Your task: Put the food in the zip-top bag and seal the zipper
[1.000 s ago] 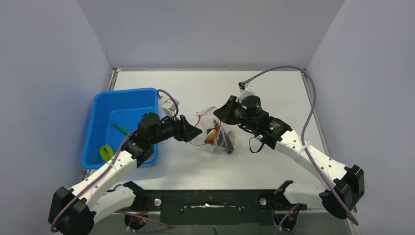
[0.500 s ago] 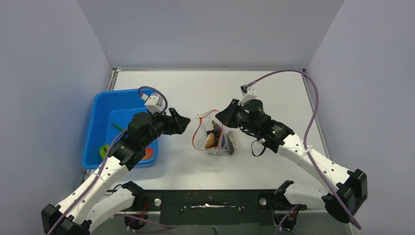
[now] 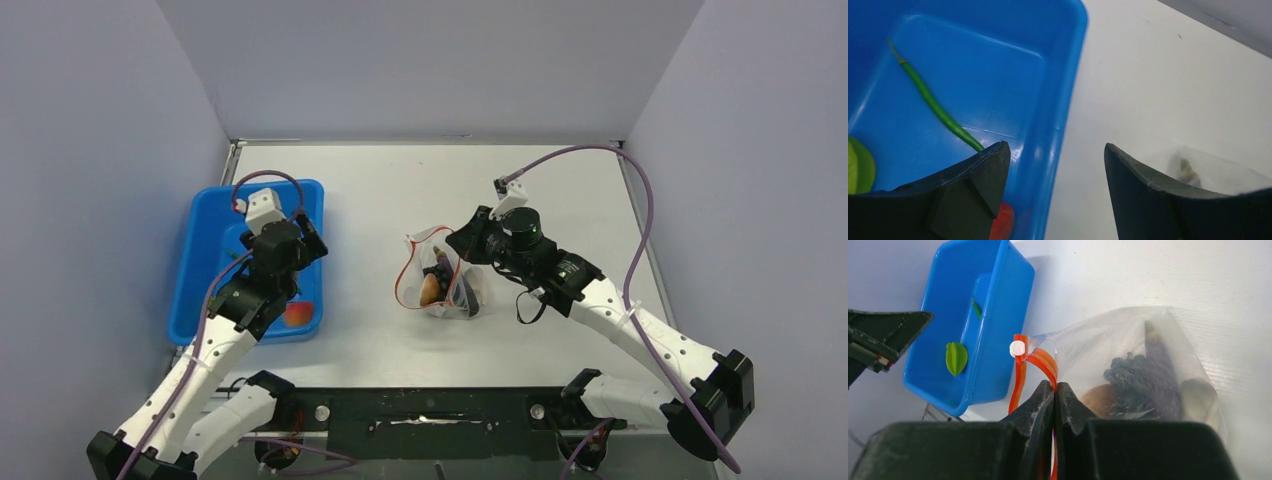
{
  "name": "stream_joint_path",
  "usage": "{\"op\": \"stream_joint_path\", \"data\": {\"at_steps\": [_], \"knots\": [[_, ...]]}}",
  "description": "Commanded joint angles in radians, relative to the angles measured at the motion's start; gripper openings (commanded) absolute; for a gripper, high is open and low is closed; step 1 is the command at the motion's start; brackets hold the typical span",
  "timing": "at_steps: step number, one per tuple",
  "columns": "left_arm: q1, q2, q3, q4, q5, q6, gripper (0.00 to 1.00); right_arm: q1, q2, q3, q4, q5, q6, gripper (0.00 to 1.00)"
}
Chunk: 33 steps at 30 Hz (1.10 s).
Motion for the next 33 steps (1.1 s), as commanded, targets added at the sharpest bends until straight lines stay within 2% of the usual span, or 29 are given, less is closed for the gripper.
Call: {"op": "stream_joint_path", "data": {"at_steps": [1, 6, 10, 16, 27, 33], "knots": [[0.164, 0.034, 0.075, -0.053, -0.11, -0.045, 0.63, -0.01, -0.03, 0.012, 0.034, 0.027, -0.041, 0.0], [0.408, 0.096, 0.066, -0.02, 0.053, -0.05, 0.46, -0.011, -0.033, 0.021, 0.03, 0.025, -0.049, 0.0], [0.553, 0.167, 0.036, 0.011, 0.115, -0.07, 0.41, -0.011, -0.044, 0.004, 0.047, 0.025, -0.039, 0.0], [0.718, 0.307, -0.022, 0.078, 0.184, -0.085, 0.4, -0.014, -0.051, -0.022, 0.07, 0.007, -0.032, 0.0], [0.834, 0.485, -0.049, 0.229, 0.324, -0.049, 0.38, -0.024, -0.106, -0.03, 0.056, 0.026, -0.072, 0.0], [0.86, 0.616, 0.009, 0.25, 0.385, -0.051, 0.38, -0.028, -0.13, -0.037, 0.057, 0.029, -0.081, 0.0]]}}
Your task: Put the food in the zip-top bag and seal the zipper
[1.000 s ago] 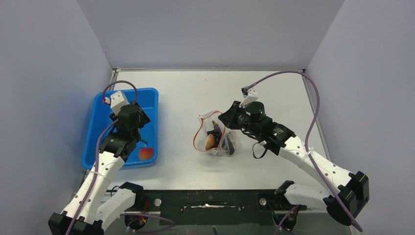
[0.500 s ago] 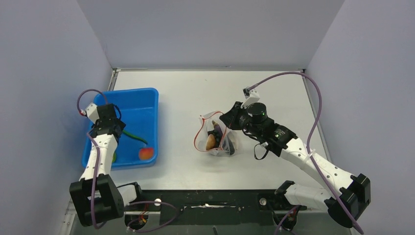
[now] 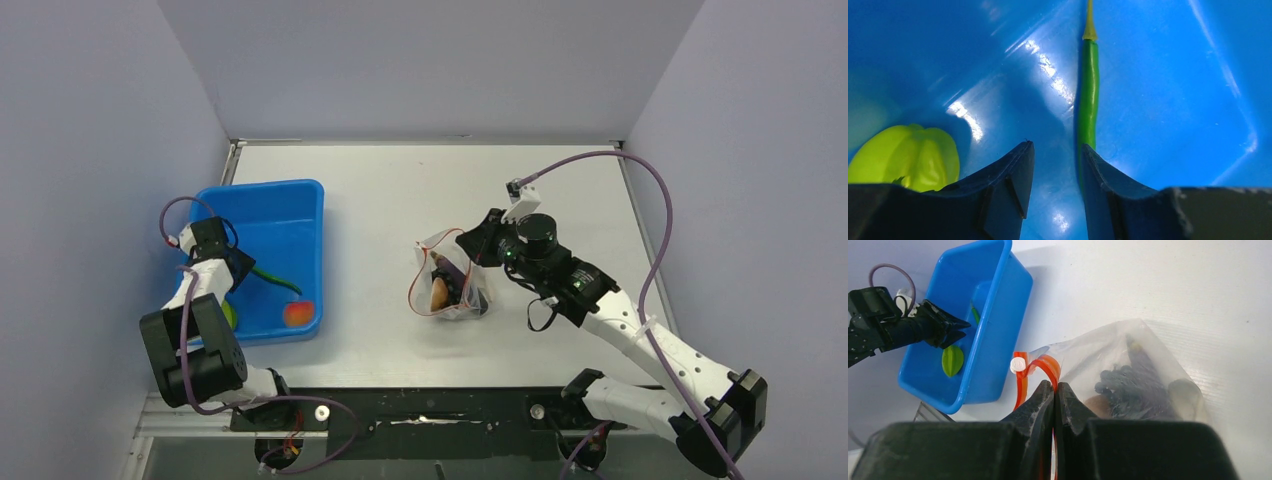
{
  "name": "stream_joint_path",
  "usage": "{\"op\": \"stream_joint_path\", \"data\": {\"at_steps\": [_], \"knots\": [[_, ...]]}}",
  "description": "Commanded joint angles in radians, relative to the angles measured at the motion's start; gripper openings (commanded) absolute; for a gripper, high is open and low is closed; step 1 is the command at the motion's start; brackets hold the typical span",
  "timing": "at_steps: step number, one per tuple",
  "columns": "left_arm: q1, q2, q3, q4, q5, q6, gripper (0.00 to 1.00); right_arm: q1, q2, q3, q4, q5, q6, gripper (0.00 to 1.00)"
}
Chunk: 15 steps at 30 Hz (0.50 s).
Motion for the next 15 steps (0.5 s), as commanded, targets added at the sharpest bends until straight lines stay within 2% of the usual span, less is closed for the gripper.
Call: {"op": "stream_joint_path", "data": {"at_steps": [1, 15], "knots": [[0.014, 0.074, 0.073, 0.078, 0.061, 0.01, 0.38, -0.009, -0.045, 0.006, 0.054, 0.023, -0.025, 0.0], [0.017, 0.198, 0.143, 0.1, 0.038, 0.052, 0.39, -0.013, -0.04, 0.03, 0.042, 0.037, -0.046, 0.0]]}}
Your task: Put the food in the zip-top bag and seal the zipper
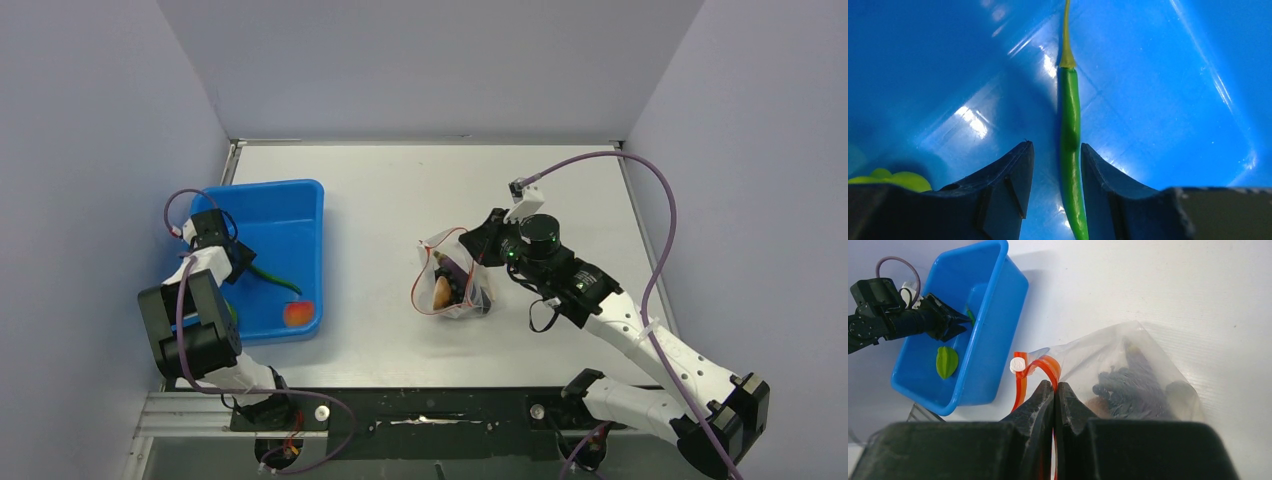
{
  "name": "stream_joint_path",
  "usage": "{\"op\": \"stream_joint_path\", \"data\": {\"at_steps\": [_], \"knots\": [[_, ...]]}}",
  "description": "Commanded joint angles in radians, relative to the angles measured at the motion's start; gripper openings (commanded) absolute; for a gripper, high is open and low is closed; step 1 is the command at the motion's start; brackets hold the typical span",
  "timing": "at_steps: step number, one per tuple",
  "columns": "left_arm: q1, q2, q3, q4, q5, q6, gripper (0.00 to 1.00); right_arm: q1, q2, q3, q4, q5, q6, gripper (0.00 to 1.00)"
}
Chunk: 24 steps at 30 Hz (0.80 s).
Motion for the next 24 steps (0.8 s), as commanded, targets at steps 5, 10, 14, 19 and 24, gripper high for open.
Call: {"op": "stream_joint_path", "data": {"at_steps": [5, 10, 14, 19, 24], "knots": [[0.009, 0.08, 0.085, 0.059, -0.001, 0.022, 0.39, -0.006, -0.02, 0.032, 0.046, 0.02, -0.012, 0.0], [0.008, 0.131, 0.098, 0.046, 0.03, 0.024, 0.39, -0.005, -0.023, 0.029, 0.044, 0.023, -0.007, 0.0], [0.008, 0.146, 0.102, 0.038, 0.03, 0.034, 0.31, -0.007, -0.026, 0.029, 0.043, 0.023, -0.005, 0.0], [0.008, 0.142, 0.101, 0.024, 0.033, 0.038, 0.2, -0.007, -0.034, 0.029, 0.038, 0.024, -0.005, 0.0], [0.007, 0.111, 0.088, 0.023, 0.049, 0.036, 0.15, -0.007, -0.04, 0.025, 0.031, 0.025, -0.003, 0.0]]}}
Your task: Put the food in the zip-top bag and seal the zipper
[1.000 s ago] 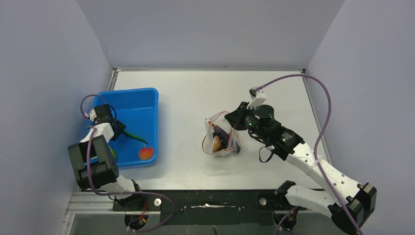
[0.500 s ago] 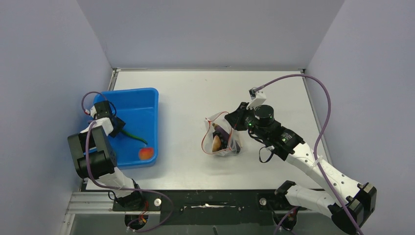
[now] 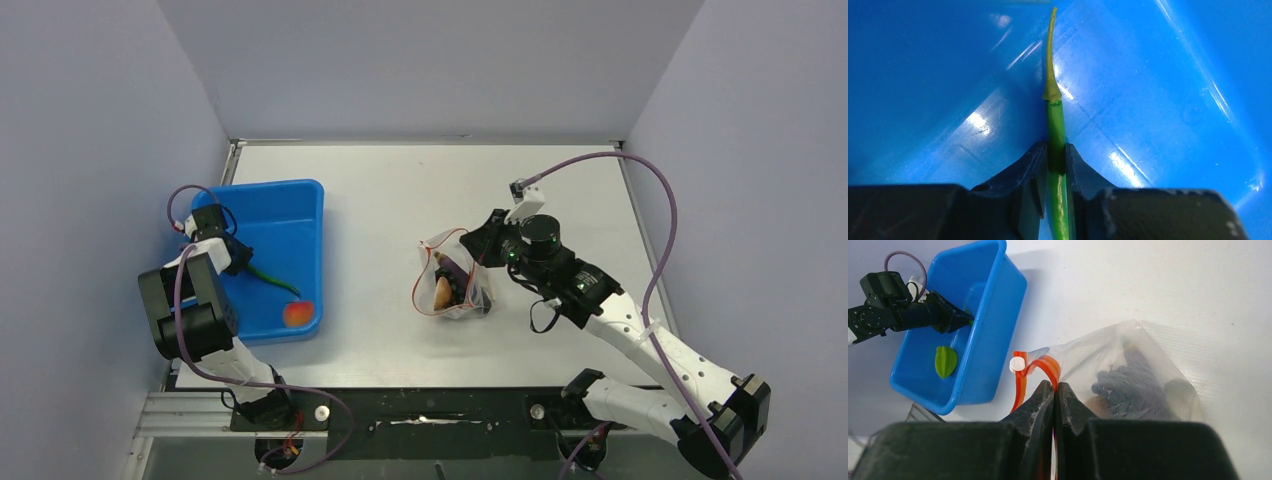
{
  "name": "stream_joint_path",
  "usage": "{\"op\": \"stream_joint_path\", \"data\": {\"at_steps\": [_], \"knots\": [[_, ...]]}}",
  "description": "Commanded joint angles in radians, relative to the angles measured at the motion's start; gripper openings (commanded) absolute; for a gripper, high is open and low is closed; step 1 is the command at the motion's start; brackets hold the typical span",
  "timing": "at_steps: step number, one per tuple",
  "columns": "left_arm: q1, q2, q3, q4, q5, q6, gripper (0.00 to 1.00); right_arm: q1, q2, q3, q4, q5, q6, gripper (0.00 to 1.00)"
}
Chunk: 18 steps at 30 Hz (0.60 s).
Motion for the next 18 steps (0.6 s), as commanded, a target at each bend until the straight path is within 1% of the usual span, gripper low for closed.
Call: {"op": "stream_joint_path", "data": {"at_steps": [1, 13, 18], "knots": [[0.004, -0.023, 0.008, -0.007, 0.04, 0.008, 0.15, -0.006, -0.04, 0.024, 0.04, 0.021, 0.001, 0.0], [0.002, -0.155, -0.045, 0.006, 0.045, -0.002, 0.15, -0.007, -0.023, 0.014, 0.05, 0.001, 0.029, 0.0], [0.0, -0.246, -0.068, 0.013, 0.056, -0.008, 0.15, -0.007, -0.004, 0.022, 0.049, -0.015, 0.045, 0.0]]}}
